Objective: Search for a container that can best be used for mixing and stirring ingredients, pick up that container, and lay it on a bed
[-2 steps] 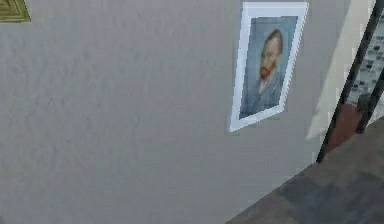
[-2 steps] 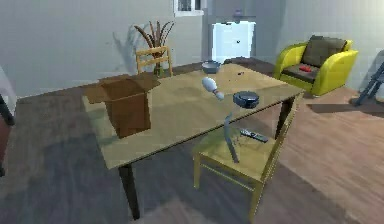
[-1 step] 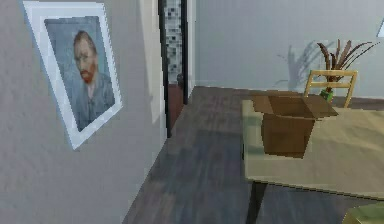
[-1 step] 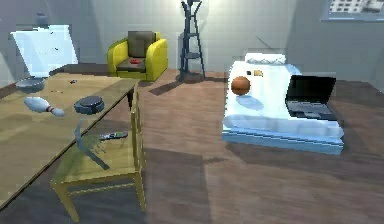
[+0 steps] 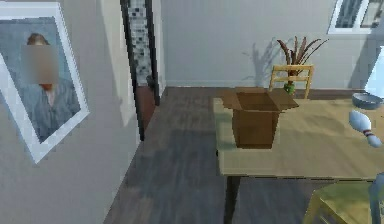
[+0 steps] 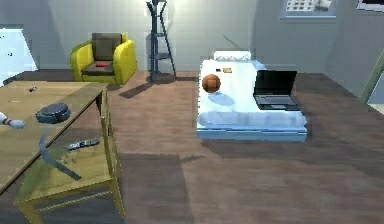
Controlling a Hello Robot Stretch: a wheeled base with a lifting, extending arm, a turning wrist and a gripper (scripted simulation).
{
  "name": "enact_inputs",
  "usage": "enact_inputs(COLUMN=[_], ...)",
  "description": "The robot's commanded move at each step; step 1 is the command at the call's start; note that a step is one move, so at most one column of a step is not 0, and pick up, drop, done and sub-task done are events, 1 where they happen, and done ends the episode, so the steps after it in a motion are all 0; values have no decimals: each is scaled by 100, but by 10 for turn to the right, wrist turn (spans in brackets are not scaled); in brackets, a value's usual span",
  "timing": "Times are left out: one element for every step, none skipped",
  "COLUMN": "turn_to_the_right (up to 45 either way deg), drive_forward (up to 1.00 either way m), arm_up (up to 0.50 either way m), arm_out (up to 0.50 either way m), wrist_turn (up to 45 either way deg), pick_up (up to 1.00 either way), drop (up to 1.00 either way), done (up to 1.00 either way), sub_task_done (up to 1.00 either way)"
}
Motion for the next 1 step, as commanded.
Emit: enact_inputs(turn_to_the_right=[0], drive_forward=[5], arm_up=[0], arm_out=[0], wrist_turn=[0], pick_up=[0], drop=[0], done=[0], sub_task_done=[0])
